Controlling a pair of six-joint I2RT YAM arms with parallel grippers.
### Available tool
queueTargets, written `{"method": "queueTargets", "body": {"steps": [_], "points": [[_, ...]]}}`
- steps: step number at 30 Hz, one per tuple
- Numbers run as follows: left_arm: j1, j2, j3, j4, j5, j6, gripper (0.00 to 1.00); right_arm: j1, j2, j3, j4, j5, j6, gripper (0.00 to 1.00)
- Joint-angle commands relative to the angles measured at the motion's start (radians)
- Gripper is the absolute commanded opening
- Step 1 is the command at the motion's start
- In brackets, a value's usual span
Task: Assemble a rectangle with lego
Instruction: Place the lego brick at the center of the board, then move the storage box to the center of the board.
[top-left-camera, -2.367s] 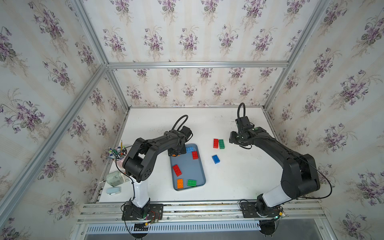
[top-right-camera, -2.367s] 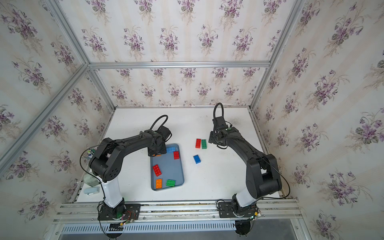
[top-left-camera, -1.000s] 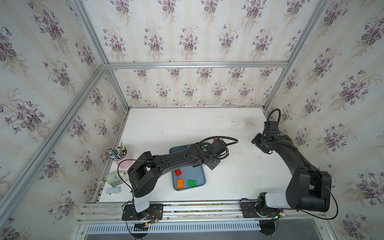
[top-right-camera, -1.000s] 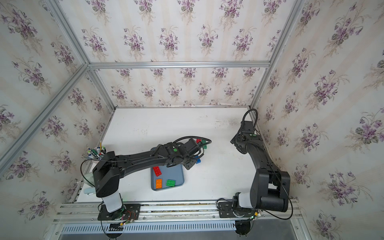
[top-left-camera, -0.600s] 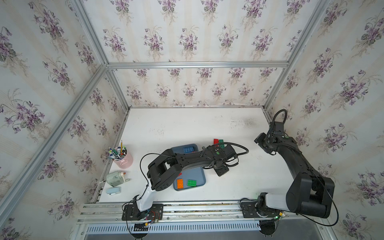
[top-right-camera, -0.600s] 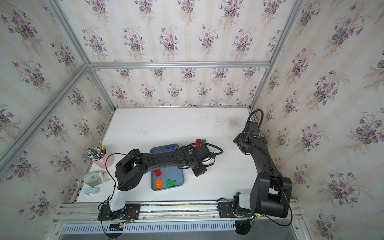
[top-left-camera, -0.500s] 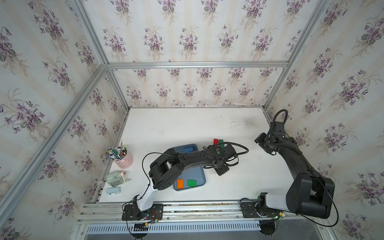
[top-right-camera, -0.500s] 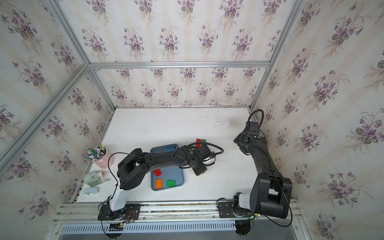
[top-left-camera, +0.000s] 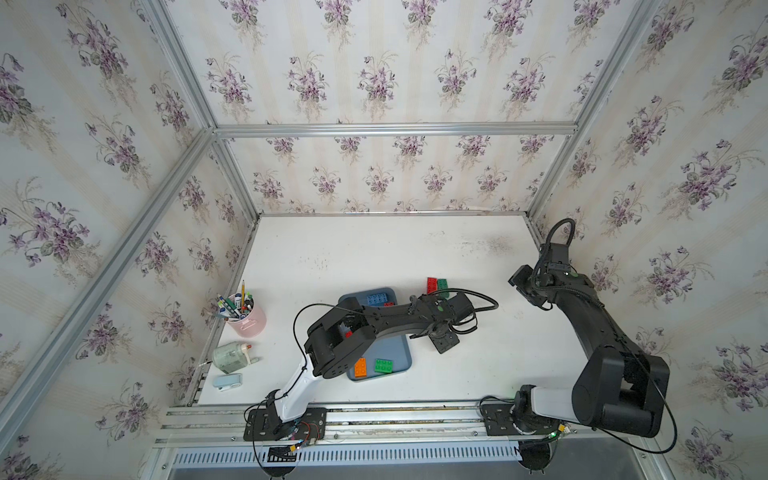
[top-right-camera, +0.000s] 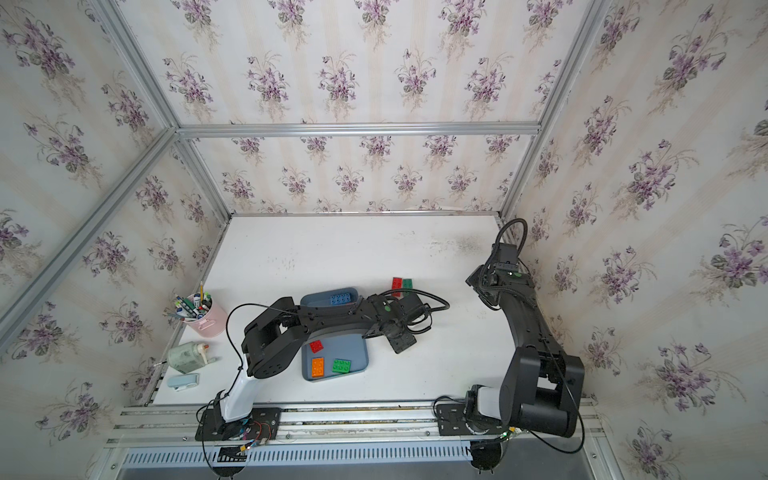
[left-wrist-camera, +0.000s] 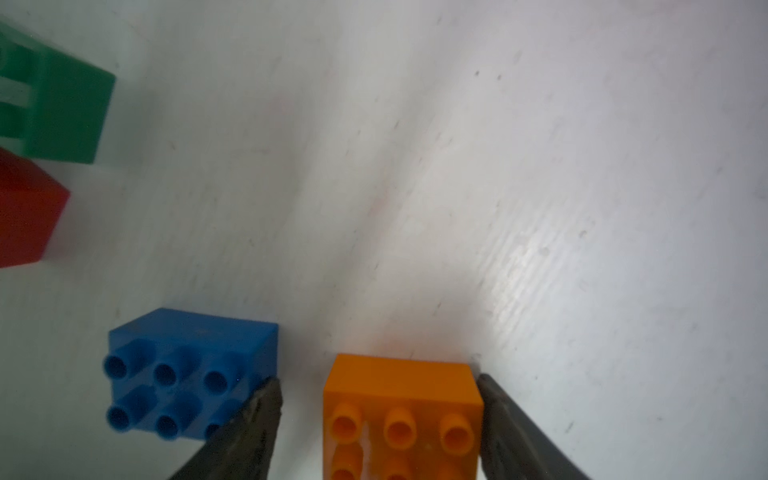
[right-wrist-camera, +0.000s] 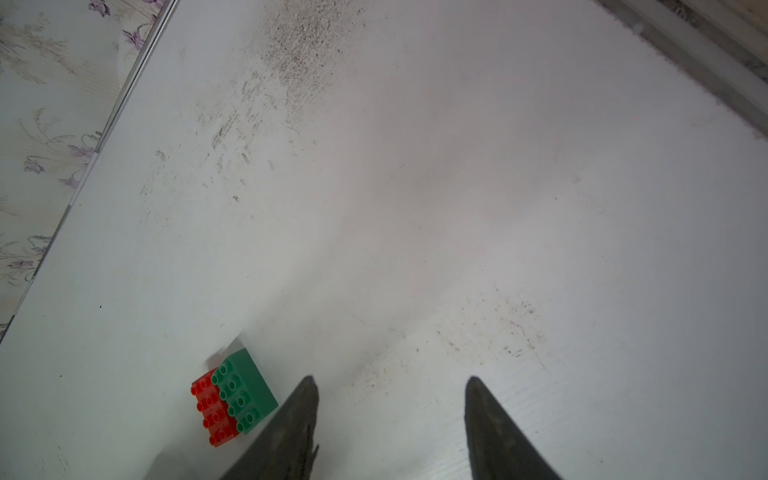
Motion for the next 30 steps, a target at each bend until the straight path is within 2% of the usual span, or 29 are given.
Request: {"method": "queueTargets", "body": {"steps": [1,5,8,10,14,17,21,25,30], "points": [[0.000,-0.051,-0.025,0.045,-0.045,-0.004,0.89,0.000,-0.002,-0.003,0.021,-0.021,-0.009,0.59],[0.001,-0.178,-0.088,0.082,-0.070,-0.011,0.91,0.006,-0.020,-0.020,0.040,-0.067,-0.035,0.59],[0.003,-0.301,-0.142,0.091,-0.069,-0.029,0.91,0.060,-0.038,-0.024,0.040,-0.039,-0.053,0.59],[0.004,-0.381,-0.167,0.076,-0.088,-0.058,0.92,0.125,-0.029,-0.006,0.032,-0.013,-0.073,0.58],[0.041,-0.589,-0.247,0.060,-0.145,-0.159,1.00,0.366,0.050,0.074,-0.021,0.108,-0.126,0.57],[0.142,-0.782,-0.327,0.065,-0.129,-0.238,1.00,0.540,0.118,0.132,-0.045,0.176,-0.157,0.56],[0.368,-0.973,-0.438,0.065,-0.026,-0.351,1.00,0.653,0.174,0.178,-0.044,0.118,-0.168,0.50],[0.505,-1.011,-0.475,-0.015,0.049,-0.357,1.00,0.741,0.205,0.201,-0.037,0.056,-0.151,0.42],[0.645,-0.998,-0.542,-0.028,0.235,-0.354,1.00,0.892,0.282,0.255,-0.097,0.139,-0.123,0.42]]}}
